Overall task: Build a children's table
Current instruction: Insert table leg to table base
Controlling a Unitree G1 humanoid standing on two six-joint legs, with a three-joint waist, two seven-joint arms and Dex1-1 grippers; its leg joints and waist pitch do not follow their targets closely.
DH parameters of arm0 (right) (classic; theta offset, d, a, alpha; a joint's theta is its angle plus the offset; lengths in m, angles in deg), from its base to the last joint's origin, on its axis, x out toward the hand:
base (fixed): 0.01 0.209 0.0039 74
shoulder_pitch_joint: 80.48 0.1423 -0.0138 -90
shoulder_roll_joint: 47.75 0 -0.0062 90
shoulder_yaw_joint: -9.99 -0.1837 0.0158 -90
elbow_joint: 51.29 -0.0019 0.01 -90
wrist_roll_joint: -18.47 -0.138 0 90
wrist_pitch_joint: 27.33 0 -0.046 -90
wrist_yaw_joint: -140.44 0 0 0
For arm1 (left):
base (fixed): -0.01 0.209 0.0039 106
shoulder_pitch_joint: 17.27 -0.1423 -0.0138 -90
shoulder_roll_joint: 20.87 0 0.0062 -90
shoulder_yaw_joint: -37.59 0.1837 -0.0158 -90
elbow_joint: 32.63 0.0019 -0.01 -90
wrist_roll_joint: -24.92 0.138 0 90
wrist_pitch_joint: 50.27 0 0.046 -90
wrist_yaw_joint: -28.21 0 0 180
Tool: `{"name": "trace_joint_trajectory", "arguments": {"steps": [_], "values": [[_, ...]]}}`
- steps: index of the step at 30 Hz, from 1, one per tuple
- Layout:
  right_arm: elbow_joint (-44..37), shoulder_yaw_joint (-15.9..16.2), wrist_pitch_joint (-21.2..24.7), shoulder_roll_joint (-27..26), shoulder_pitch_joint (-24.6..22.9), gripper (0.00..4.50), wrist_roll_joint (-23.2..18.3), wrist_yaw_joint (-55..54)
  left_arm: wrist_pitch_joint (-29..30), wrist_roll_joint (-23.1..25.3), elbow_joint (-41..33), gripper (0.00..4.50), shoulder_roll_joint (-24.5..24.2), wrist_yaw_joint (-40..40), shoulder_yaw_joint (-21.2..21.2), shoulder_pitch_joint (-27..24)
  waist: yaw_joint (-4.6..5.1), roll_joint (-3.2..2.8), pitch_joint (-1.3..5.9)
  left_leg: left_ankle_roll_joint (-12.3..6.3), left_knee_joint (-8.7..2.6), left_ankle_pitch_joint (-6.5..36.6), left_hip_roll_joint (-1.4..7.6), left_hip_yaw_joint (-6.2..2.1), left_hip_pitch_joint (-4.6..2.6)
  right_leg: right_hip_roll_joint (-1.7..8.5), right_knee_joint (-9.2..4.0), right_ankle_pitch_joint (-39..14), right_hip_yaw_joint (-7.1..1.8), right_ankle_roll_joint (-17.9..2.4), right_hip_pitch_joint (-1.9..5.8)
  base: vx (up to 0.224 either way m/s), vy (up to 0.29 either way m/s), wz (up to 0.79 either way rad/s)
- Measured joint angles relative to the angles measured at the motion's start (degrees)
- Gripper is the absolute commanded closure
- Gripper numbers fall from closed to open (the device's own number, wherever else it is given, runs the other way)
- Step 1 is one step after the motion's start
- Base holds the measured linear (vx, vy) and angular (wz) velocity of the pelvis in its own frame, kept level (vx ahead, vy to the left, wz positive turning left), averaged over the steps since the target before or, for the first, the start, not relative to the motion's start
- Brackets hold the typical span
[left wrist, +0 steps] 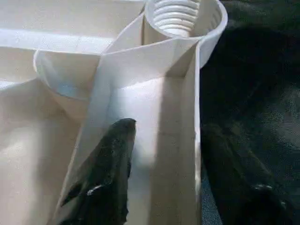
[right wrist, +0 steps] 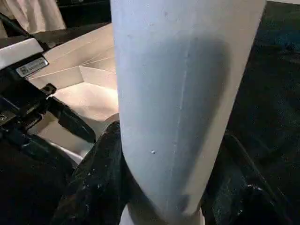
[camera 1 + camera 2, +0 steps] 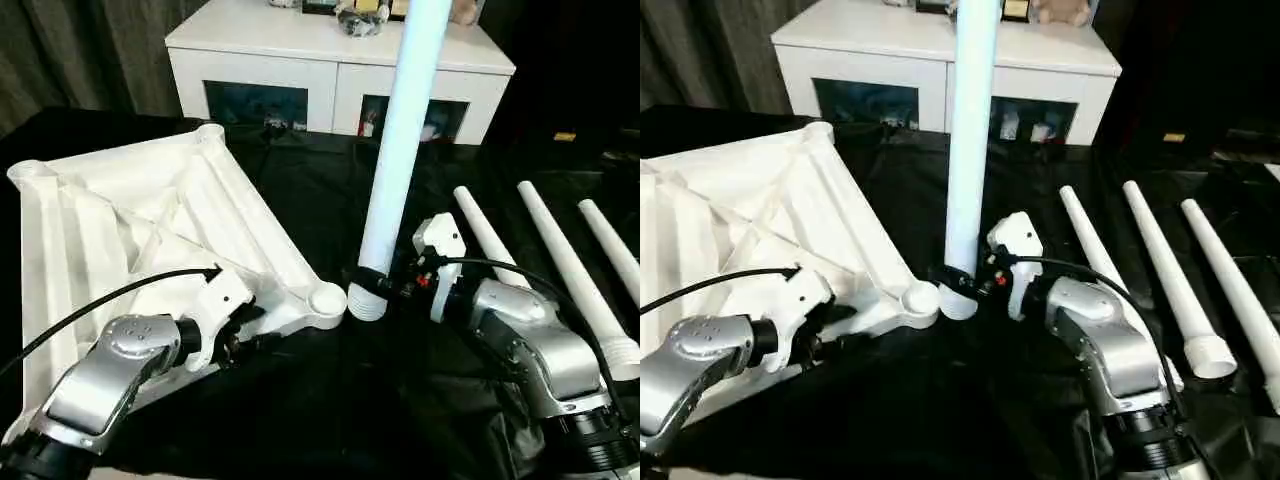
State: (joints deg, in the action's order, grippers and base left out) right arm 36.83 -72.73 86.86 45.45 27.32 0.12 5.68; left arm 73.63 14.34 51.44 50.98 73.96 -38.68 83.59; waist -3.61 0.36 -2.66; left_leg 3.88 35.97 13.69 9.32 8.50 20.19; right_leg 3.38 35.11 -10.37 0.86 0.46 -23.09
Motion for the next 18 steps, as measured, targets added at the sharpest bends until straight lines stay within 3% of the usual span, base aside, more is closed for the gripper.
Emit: {"name": "trace_joint_trajectory", "arguments": {"steps": [5,18], "values": [[-0.6,0.0,0.2,0.4,-0.5,2.66,-0.1,0.2,1.3,0.0,0.9,2.68,0.2,0.6,0.3,0.8,0.04,-0.51,-0.1,0.12,-0.14,-0.1,0.03,0.03,-0.14,0.0,0.08,0.0,-0.01,0.0,0.04,0.0,0.0,0.0],[-1.6,0.8,1.2,-0.4,-0.9,2.66,-0.6,0.2,5.0,0.3,-0.8,3.82,-1.1,1.4,1.1,0.6,0.52,-0.63,-0.03,0.18,-0.34,-0.1,0.06,0.18,-0.14,-0.01,0.04,0.0,-0.08,0.0,0.12,0.0,0.0,0.0]]}}
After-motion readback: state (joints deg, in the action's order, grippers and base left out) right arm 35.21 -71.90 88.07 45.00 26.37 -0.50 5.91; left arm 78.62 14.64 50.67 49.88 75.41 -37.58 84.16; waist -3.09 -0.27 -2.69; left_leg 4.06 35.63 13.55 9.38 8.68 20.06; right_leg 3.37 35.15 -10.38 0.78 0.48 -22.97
